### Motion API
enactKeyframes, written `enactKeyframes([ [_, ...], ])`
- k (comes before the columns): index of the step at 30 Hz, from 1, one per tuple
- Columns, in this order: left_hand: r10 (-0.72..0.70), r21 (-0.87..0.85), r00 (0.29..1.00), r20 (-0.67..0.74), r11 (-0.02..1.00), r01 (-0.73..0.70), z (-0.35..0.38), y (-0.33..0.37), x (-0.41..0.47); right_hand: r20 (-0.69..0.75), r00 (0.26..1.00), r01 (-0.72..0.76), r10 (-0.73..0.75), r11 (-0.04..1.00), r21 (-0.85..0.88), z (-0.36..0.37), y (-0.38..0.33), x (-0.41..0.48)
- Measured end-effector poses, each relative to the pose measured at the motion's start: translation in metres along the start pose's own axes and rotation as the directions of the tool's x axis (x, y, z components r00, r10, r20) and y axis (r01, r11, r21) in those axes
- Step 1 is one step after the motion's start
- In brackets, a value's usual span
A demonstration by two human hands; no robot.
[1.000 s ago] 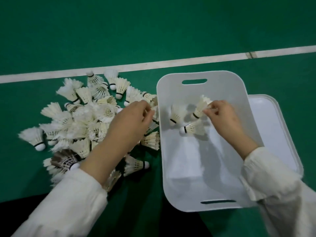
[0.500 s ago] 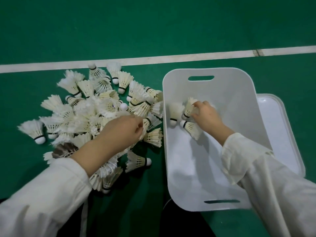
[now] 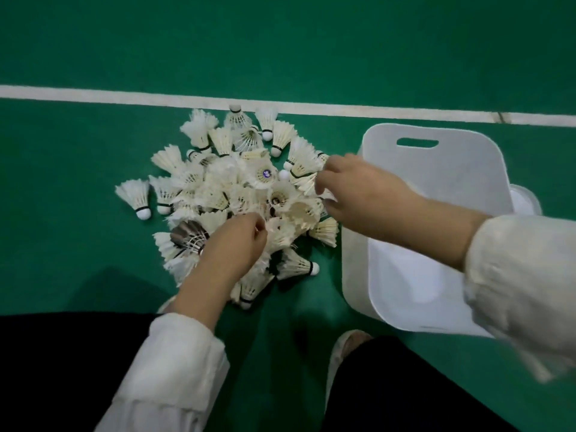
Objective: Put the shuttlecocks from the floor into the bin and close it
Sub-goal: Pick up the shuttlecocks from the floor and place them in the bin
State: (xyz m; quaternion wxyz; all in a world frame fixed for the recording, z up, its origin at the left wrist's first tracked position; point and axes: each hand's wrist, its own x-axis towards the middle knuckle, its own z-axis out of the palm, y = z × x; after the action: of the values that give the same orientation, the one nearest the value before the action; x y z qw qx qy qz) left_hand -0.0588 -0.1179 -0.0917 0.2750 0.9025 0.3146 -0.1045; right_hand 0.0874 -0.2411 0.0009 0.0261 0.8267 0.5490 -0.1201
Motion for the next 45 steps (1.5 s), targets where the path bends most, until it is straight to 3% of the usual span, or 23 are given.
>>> enactKeyframes([
  [3,-0.014,-0.037,1.000,0.018,0.999,0.015,0.013,-0.018,-0.013,0.100,0.995,0.004,-0.003,1.000,-0.007,0.043,-0.037,0.020],
  [9,0.109,-0.111,0.993,-0.041,0.987,-0.113,0.029,-0.017,-0.008,0.221,0.949,-0.246,0.226,0.967,0.064,0.101,-0.045,0.031],
  [14,0.223,0.058,0.974,0.027,0.973,-0.224,0.040,-0.009,0.013,0.335,0.894,-0.327,0.298,0.945,0.032,0.113,-0.037,0.041],
  [18,0.214,0.065,0.977,-0.021,0.975,-0.212,0.047,-0.016,0.027,0.256,0.940,-0.236,0.227,0.972,0.006,0.111,-0.031,0.050],
  [22,0.161,0.020,0.983,-0.093,0.987,-0.160,0.050,-0.025,0.030,0.190,0.957,-0.237,0.221,0.969,0.070,0.107,-0.023,0.050],
  [30,0.117,-0.041,0.913,-0.392,0.989,-0.144,0.025,-0.025,0.011,-0.031,0.971,-0.227,0.238,0.954,0.196,0.090,-0.012,0.043],
  [32,0.133,-0.035,0.916,-0.378,0.987,-0.157,0.018,-0.031,0.012,-0.044,0.965,-0.237,0.260,0.927,0.290,0.084,-0.012,0.042],
  [36,0.101,-0.177,0.966,-0.240,0.973,-0.146,0.010,-0.038,0.016,0.021,0.937,-0.316,0.350,0.819,0.479,0.080,-0.018,0.044],
  [45,-0.048,-0.321,0.981,-0.189,0.947,-0.015,-0.014,-0.027,0.032,-0.016,0.940,-0.282,0.341,0.804,0.524,0.077,-0.030,0.051],
])
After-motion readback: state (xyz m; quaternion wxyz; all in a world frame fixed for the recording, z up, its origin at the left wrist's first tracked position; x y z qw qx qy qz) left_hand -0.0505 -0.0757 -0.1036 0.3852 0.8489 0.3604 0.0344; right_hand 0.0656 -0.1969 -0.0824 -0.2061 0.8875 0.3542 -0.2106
